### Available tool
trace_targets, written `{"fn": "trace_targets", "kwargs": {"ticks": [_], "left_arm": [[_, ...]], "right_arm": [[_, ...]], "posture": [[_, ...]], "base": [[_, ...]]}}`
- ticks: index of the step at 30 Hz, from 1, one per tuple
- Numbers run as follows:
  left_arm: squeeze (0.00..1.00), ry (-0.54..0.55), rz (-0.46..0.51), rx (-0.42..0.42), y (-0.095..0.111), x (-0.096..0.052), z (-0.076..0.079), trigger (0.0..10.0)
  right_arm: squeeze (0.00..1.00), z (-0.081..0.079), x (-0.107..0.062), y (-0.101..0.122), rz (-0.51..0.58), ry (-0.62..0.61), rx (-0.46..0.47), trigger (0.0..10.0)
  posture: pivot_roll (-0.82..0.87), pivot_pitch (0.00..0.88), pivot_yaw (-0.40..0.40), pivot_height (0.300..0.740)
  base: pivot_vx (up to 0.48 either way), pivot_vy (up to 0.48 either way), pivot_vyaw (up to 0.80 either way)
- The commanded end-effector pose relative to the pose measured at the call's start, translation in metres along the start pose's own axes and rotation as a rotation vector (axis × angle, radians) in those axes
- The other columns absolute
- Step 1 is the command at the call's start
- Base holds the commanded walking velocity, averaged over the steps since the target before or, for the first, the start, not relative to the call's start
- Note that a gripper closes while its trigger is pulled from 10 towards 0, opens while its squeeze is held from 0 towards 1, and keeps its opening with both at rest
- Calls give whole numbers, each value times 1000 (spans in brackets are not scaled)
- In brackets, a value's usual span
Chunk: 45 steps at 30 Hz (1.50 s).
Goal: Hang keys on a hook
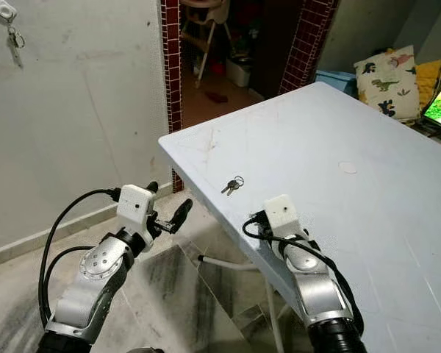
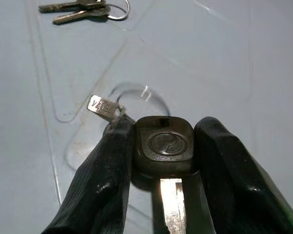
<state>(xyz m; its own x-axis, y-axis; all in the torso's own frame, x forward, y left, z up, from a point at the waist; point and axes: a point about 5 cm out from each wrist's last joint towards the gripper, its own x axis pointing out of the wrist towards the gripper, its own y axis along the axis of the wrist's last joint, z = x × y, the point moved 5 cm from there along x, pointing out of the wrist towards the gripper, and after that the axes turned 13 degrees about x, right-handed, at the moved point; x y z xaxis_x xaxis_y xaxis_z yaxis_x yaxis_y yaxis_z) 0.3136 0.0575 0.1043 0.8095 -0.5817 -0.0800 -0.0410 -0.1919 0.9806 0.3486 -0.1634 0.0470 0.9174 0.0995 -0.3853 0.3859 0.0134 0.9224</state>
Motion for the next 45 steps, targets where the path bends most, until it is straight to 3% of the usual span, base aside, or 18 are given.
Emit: {"fn": "trace_targets", "kwargs": {"ticks": [1, 3, 12, 13, 22, 31, 38, 39, 45], "left_arm": [[0, -163, -15, -15, -2, -1, 28, 10000], [0, -258, -38, 2, -7, -6, 42, 10000], [0, -276, -62, -12, -10, -7, 39, 10000], [0, -284, -70, -8, -11, -8, 39, 10000], [0, -264, -79, 5, -11, -8, 34, 10000], [0, -261, -79, 8, -11, -7, 32, 10000], [0, -257, -77, 11, -10, -6, 30, 10000], [0, -256, -75, 10, -9, -5, 29, 10000], [0, -255, -74, 5, -8, -8, 28, 10000]], "right_arm": [[0, 3, 3, 2, 7, -16, 47, 10000], [0, 0, 5, 2, 7, -20, 81, 10000], [0, -5, 11, 10, 36, -8, 103, 10000], [1000, -8, 14, 12, 42, 6, 121, 10000], [1000, -10, 18, 25, 78, 4, 91, 10000], [1000, -4, 13, 38, 136, 77, -84, 10000], [1000, -9, 13, 52, 196, 174, -76, 10000], [0, -12, 15, 55, 204, 208, -78, 10000], [0, -19, 16, 57, 209, 286, -122, 10000]], "posture": [[111, 0, -74, 740], [112, 0, -73, 740], [110, 0, -73, 740], [109, 0, -75, 740], [112, 0, -82, 740], [104, 0, -84, 740], [104, 0, -84, 740], [104, 0, -84, 740], [129, 0, -89, 740]], "base": [[0, 0, 0], [0, 0, 0], [0, 0, 0], [0, 0, 0], [0, 0, 0], [0, 0, 0], [0, 0, 0], [0, 0, 0], [0, 0, 0]]}}
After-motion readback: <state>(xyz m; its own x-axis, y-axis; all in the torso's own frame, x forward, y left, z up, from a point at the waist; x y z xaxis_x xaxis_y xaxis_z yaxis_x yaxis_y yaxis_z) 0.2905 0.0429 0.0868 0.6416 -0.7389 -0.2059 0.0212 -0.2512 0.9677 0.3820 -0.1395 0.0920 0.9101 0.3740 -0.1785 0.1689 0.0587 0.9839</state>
